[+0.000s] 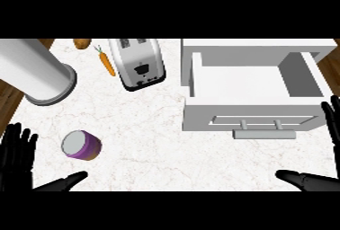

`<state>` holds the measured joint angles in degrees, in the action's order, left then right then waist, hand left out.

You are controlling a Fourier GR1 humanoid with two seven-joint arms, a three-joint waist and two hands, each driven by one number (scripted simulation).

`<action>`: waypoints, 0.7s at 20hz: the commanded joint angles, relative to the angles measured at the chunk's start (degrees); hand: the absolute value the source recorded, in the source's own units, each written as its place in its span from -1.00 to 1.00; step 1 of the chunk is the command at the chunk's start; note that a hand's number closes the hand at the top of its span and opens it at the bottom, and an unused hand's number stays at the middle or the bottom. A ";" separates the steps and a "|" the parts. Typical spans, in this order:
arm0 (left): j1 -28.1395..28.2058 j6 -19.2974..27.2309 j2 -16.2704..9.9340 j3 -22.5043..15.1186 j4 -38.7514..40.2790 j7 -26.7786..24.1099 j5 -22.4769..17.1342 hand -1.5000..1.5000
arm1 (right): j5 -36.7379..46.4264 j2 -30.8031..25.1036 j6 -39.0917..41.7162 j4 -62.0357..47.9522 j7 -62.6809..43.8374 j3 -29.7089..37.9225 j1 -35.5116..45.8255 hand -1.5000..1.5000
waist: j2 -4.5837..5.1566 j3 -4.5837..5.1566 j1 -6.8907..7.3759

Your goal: Pick up the can, place it into the drawer and close the drawer

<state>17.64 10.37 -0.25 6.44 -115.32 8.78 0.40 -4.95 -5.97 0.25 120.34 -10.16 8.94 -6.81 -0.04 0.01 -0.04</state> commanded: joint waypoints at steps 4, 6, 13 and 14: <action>1.31 3.72 0.25 -2.83 14.64 -13.68 -0.23 -1.00 | -0.16 0.59 0.59 5.49 -2.58 0.12 -3.34 -1.00 | -0.02 0.03 -0.13; -0.83 4.60 0.25 -2.36 17.83 -14.06 -0.15 -1.00 | 0.15 0.17 1.14 1.35 -0.55 1.04 -0.75 -1.00 | 0.03 0.01 0.01; -4.40 6.03 0.25 1.82 27.81 -20.95 -3.72 -1.00 | -0.66 1.17 2.51 7.92 -2.04 1.76 -5.92 -1.00 | -0.01 0.02 -0.20; -6.41 5.52 0.25 1.37 32.34 -21.90 -3.10 -1.00 | -3.33 -1.66 1.98 2.60 -3.83 5.13 1.48 -1.00 | 0.07 0.02 -0.03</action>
<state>14.05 15.96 -0.08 6.42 -92.17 -8.08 -1.44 -6.89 -6.15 2.26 124.18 -12.02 12.07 -8.58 -0.02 0.01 -0.10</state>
